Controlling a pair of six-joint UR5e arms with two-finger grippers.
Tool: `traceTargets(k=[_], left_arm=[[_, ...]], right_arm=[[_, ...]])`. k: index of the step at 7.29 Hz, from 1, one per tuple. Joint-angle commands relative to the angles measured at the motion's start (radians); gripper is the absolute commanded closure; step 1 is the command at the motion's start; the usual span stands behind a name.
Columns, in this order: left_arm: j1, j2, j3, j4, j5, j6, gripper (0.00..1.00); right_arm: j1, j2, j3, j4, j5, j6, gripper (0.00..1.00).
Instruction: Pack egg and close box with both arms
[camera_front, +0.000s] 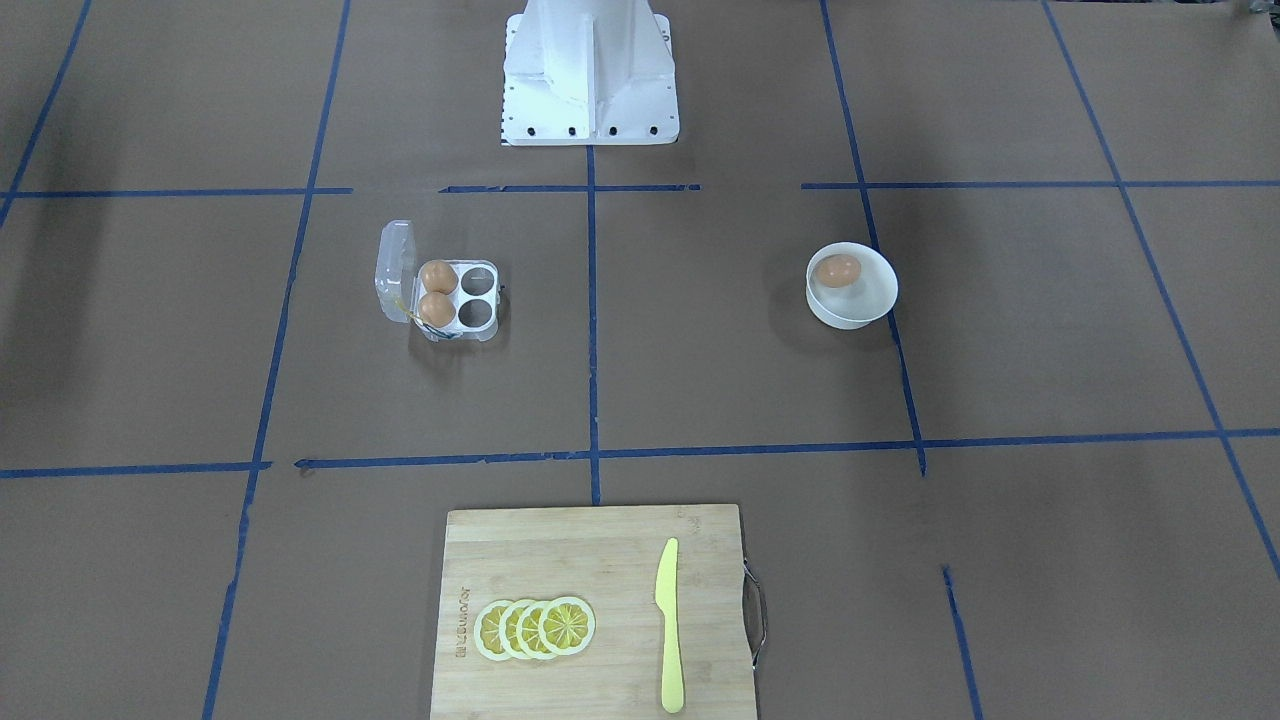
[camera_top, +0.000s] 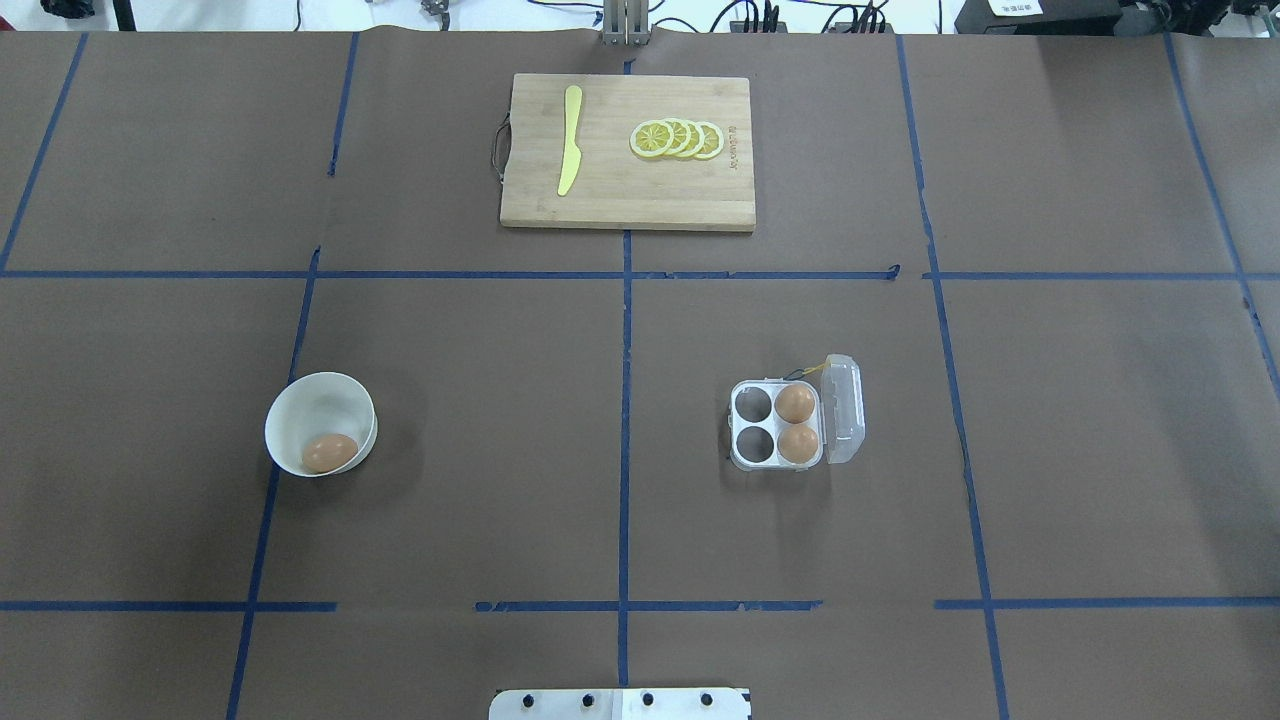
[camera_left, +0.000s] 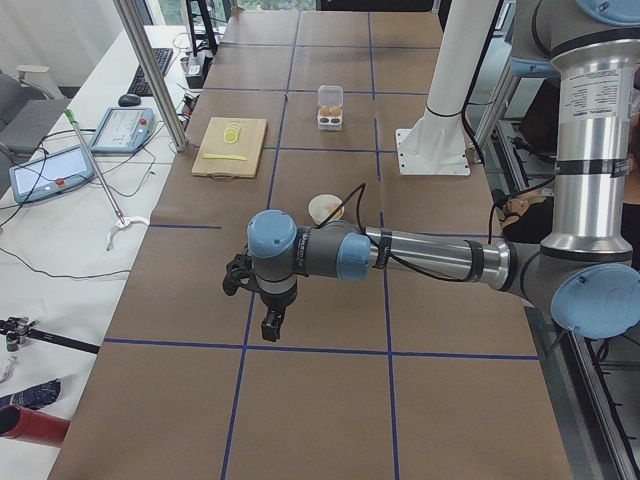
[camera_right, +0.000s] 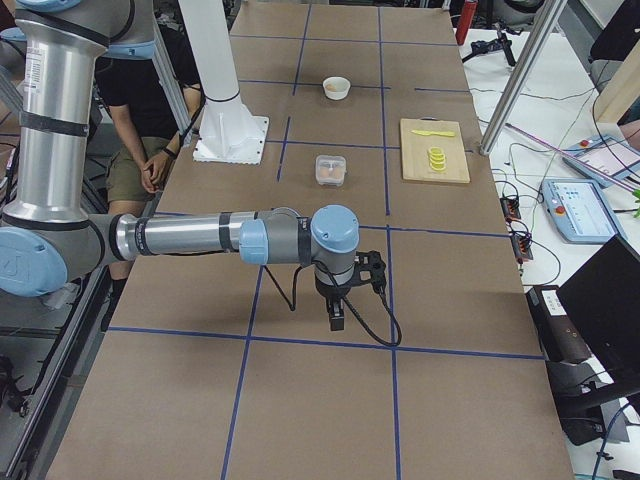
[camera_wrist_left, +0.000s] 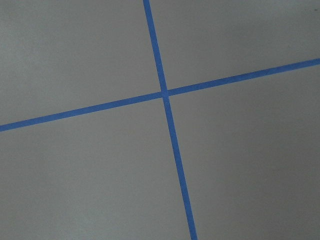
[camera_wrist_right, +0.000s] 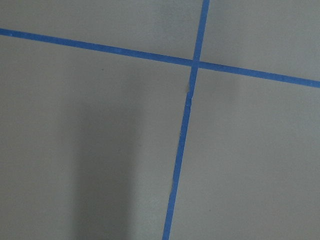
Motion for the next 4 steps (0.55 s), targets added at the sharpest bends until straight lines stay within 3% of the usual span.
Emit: traceTargets(k=[1,4], left_arm=[[0.005,0.000,0.003,-0.004,-0.032,0.003,0.00],[0.009,0.000,-0.003,-0.006,-0.034,0.002,0.00]], right_arm=[[0.000,-0.003,0.000,0.002,0.002,0.000,0.00],[0.000,-0.003,0.000,0.000,0.006,0.002,0.00]])
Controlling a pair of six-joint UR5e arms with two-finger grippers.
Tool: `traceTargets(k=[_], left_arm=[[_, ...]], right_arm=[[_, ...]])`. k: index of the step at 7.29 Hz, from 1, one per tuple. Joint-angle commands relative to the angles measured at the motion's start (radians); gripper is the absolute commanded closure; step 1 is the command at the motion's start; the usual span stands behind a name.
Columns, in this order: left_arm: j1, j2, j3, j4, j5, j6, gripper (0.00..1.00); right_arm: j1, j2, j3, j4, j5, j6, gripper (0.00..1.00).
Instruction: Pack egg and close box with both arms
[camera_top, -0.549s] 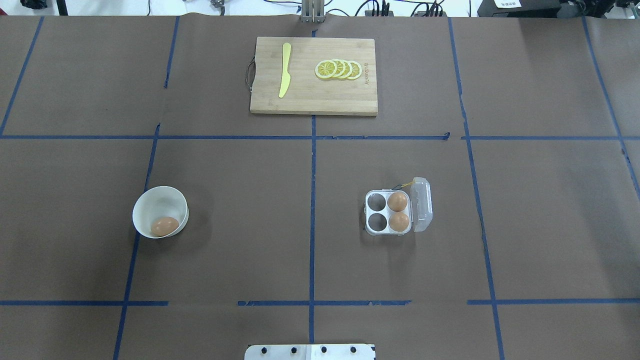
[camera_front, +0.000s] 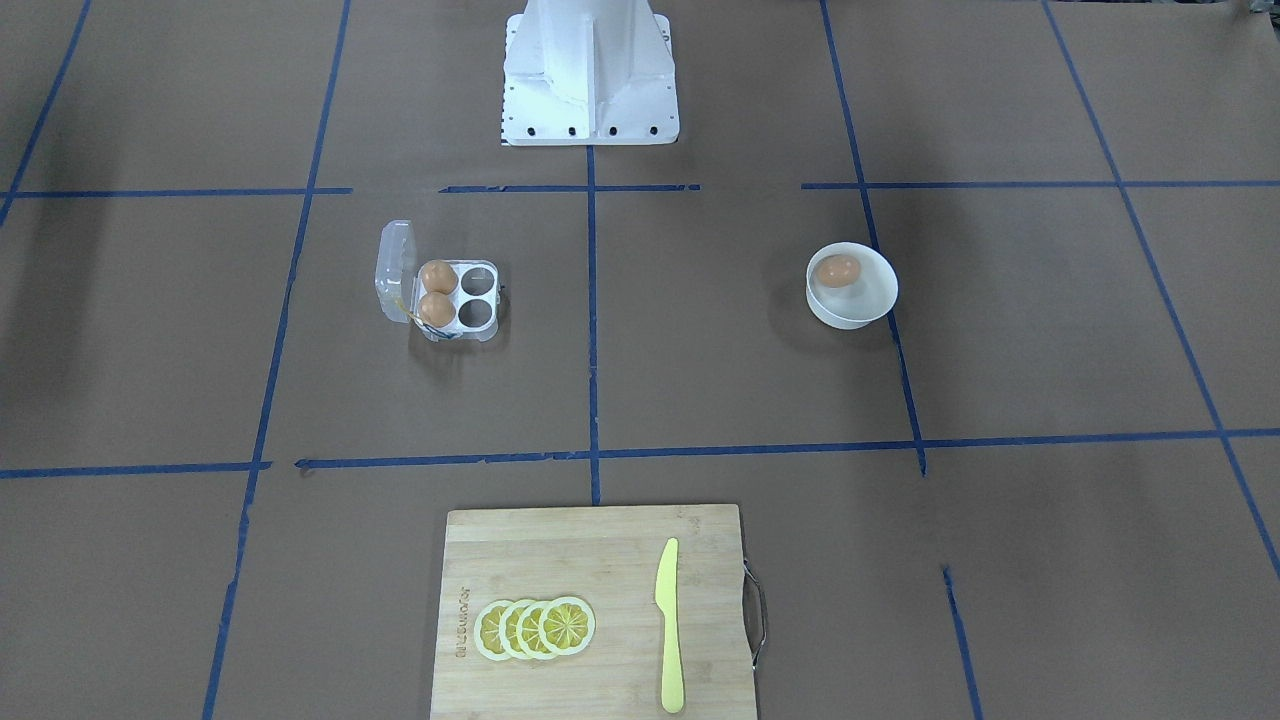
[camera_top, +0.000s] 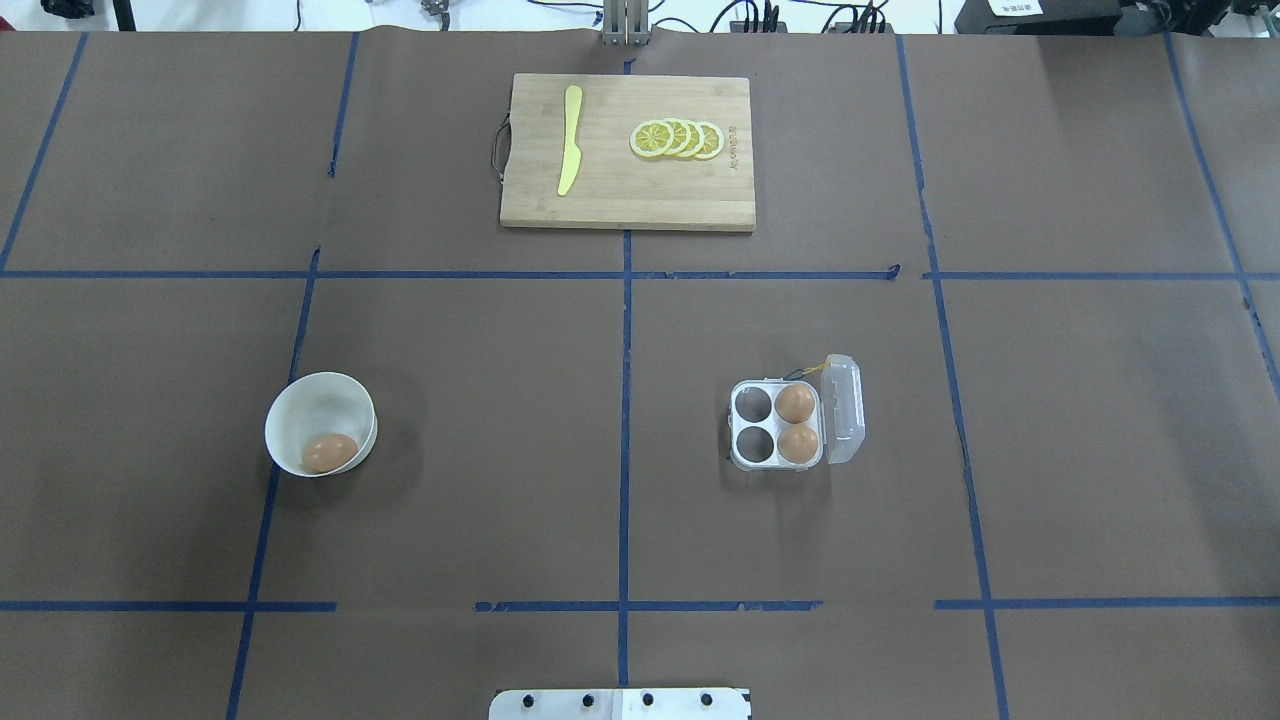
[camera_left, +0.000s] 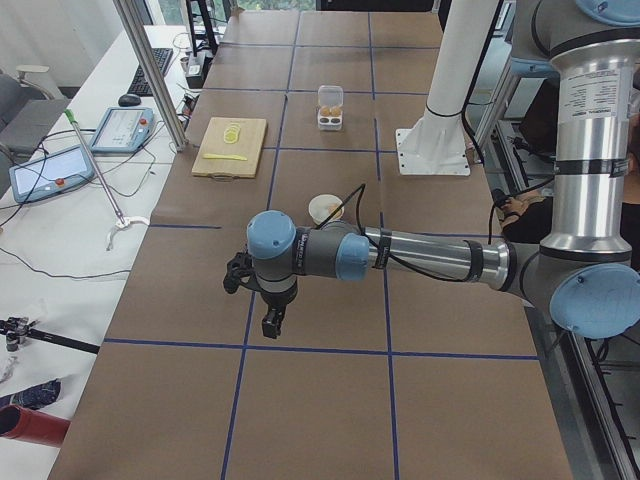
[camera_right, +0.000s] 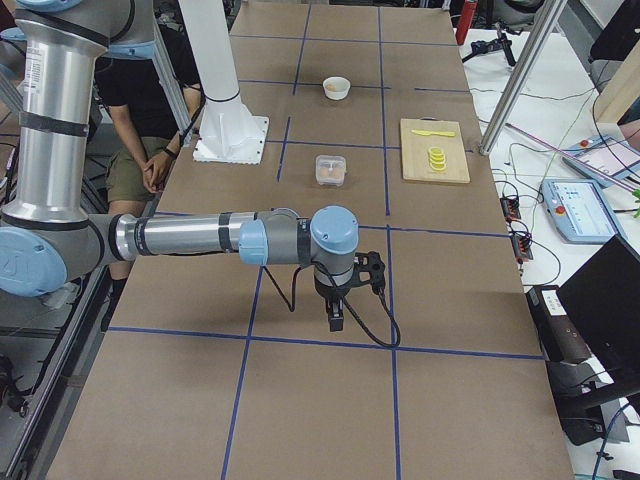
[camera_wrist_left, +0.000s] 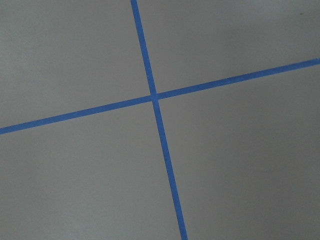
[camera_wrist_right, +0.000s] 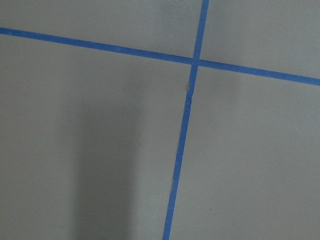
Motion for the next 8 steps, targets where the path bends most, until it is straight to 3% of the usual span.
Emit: traceTargets(k=[1,4,8], left_arm=[[0.002,-0.001,-0.007,-0.001,-0.003,-0.002,0.00],[0.004,-0.020,0.001,-0.001,-0.001,0.000,0.00],[0.004,0.014,-0.005,-0.115,-0.006,0.000,0.00]], right_arm=[[0.000,0.000,-0.001,0.000,0.002,0.000,0.00],[0.000,0.000,-0.001,-0.002,0.011,0.000,0.00],[0.000,-0.012,-0.001,0.000,0.025,0.000,0.00]])
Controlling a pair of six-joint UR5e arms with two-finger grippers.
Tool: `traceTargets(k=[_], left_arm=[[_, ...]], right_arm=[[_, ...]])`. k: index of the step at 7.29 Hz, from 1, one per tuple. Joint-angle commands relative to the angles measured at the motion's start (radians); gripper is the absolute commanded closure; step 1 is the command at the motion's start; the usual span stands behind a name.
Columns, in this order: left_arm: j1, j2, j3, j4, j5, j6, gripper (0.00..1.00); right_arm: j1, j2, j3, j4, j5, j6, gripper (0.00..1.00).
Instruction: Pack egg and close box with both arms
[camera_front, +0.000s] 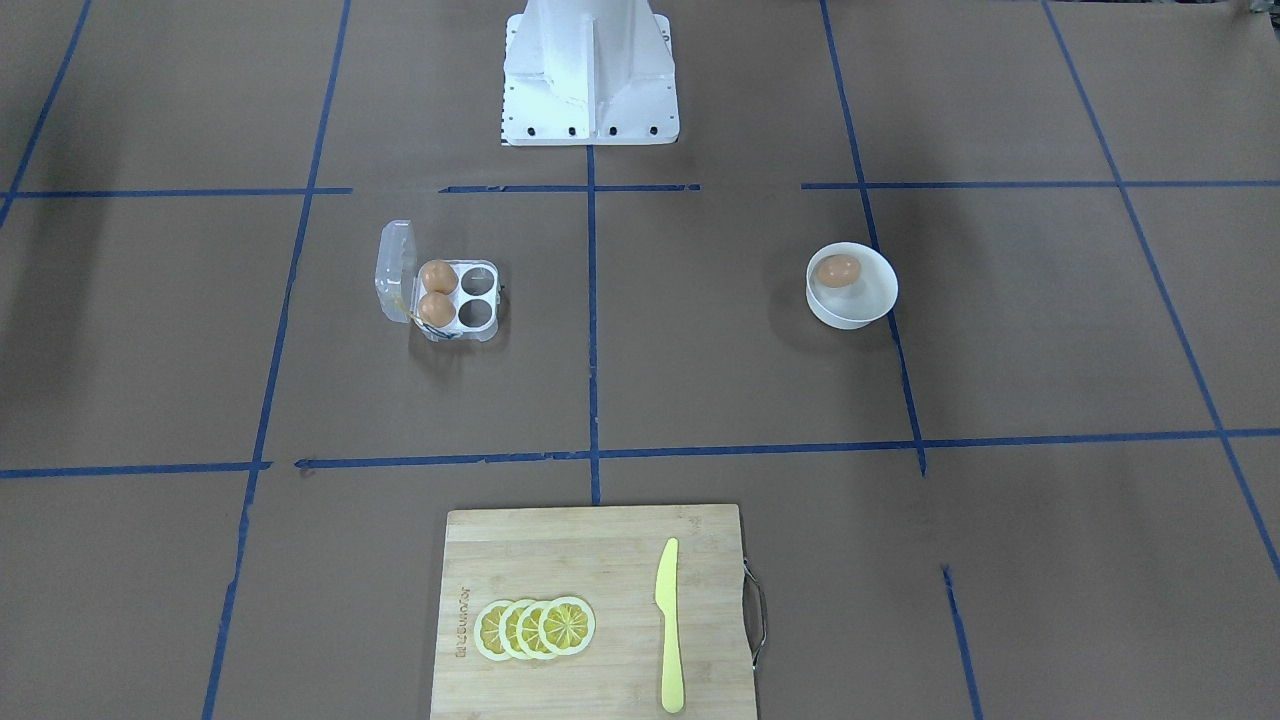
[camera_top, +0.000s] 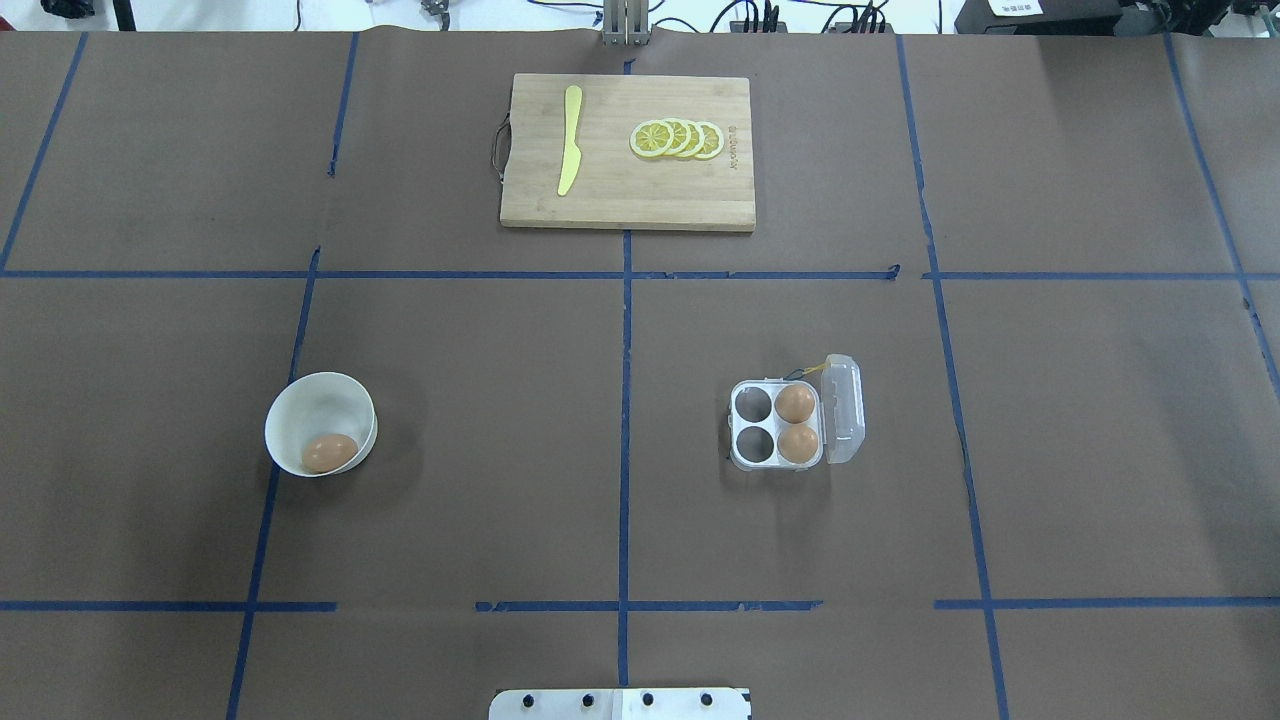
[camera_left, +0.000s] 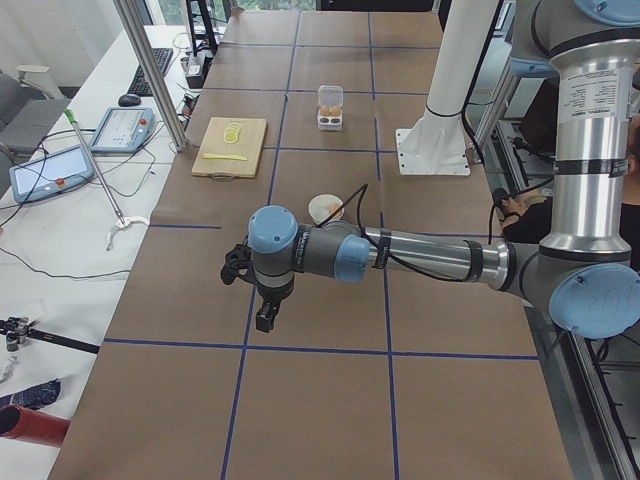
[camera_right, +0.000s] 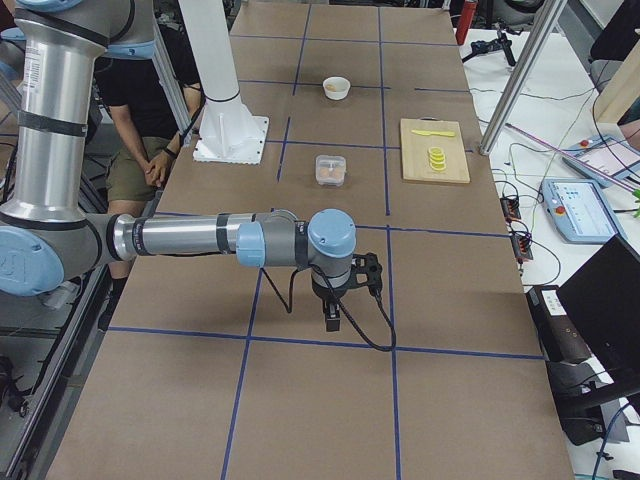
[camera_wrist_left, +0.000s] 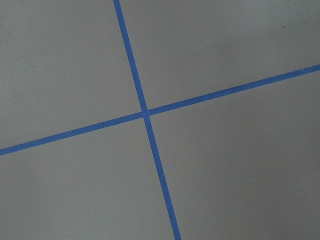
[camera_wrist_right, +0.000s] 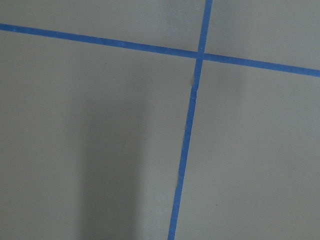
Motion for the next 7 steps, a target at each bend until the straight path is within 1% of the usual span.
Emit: traceTargets(k=[1,4,5,6,7], left_arm=[[0.000,0.007,-0.002,-0.016,-0.020,0.000,0.00],[0.000,0.009,-0.005,-0.024,-0.069,-0.002,0.00],[0.002,0.009,-0.005,-0.059,-0.078,-0.002,0.00],[0.002,0.011,0.001,-0.065,-0.104,-0.011,0.00],[0.005,0.009,0.004,-0.067,-0.107,-0.009,0.00]], right_arm=[[0.000,-0.001,-0.006,0.000,0.004,-0.002,0.00],[0.000,-0.001,-0.015,0.000,0.018,-0.002,0.00],[0.000,-0.001,-0.014,0.002,0.036,-0.002,0.00],[0.000,-0.001,-0.014,0.002,0.035,-0.002,0.00],[0.000,-0.001,-0.012,0.003,0.035,0.000,0.00]])
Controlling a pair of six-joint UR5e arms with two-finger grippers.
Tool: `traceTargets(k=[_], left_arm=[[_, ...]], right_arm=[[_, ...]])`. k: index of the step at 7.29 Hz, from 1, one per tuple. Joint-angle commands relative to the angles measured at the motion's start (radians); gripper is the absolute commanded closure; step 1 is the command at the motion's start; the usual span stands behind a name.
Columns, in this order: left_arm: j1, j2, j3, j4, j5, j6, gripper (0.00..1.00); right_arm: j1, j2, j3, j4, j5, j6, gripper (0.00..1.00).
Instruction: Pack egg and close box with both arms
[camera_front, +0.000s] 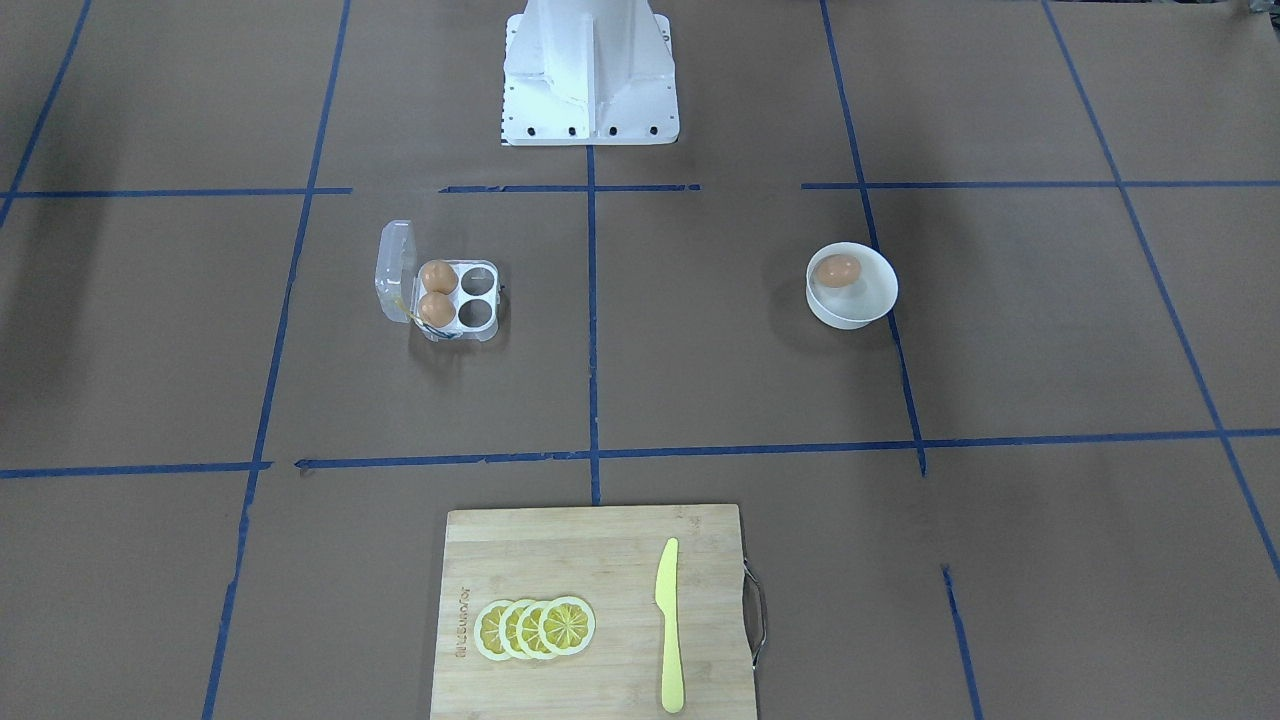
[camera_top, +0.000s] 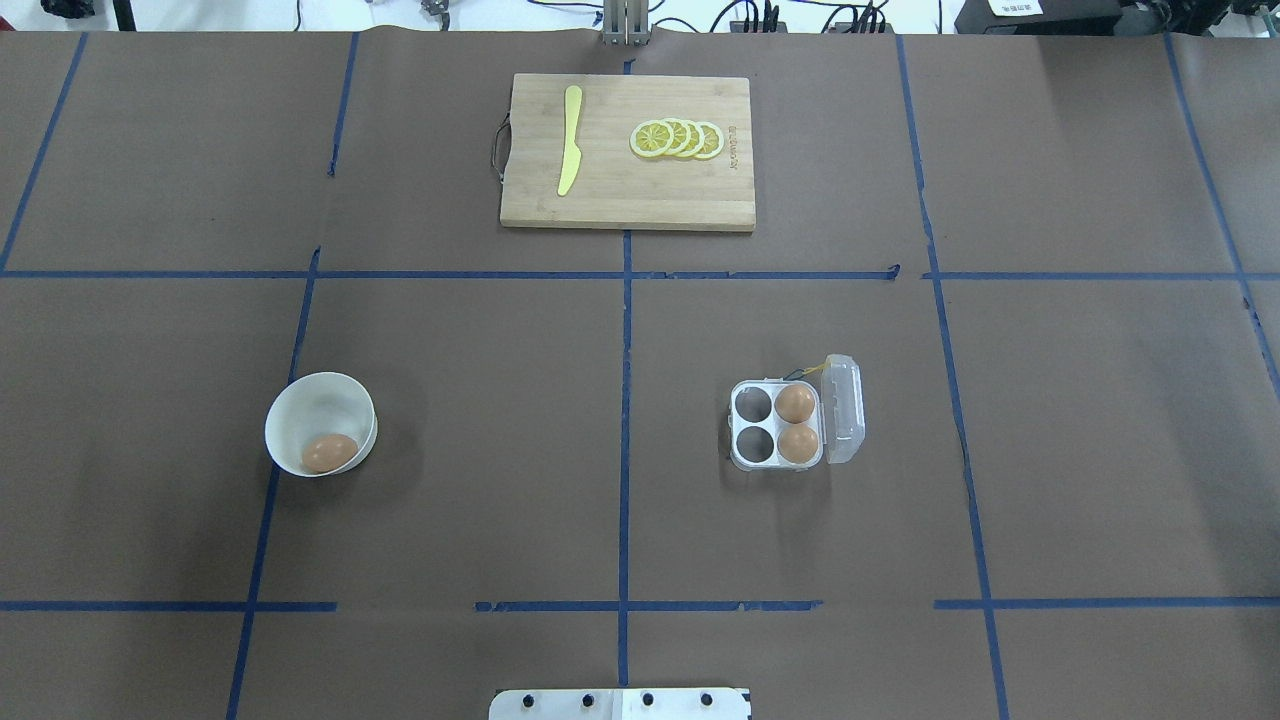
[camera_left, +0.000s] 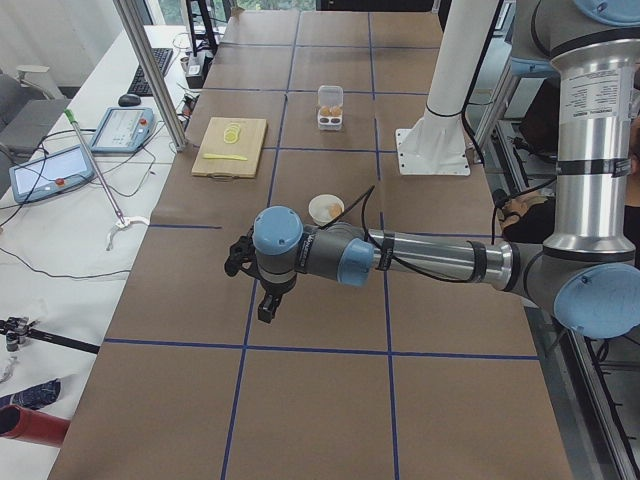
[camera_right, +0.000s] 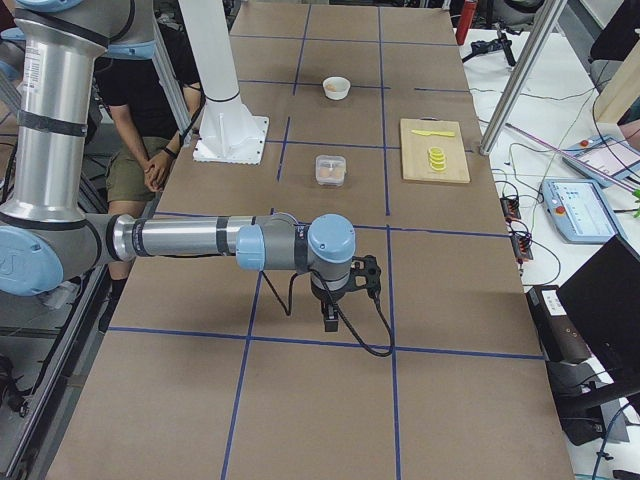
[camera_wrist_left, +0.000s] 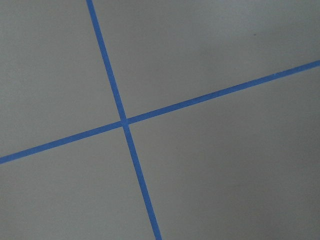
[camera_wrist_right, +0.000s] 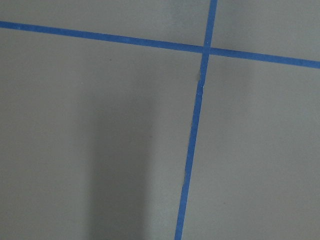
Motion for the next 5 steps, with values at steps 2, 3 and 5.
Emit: traceTargets(k=[2,3,5], left_arm=[[0.130,-0.004,0.000,-0.078,-0.093,-0.003,0.00],[0.181,-0.011,-0.005,-0.176,-0.104,-0.037,0.00],[0.365,-0.057,0.004,-0.447,-0.066,-0.262,0.00]], right_arm=[[-0.002,0.000,0.000,0.000,-0.001,-0.002,0.00],[0.000,0.001,0.001,0.001,-0.002,0.000,0.00],[-0.002,0.006,0.001,0.001,0.001,0.001,0.00]])
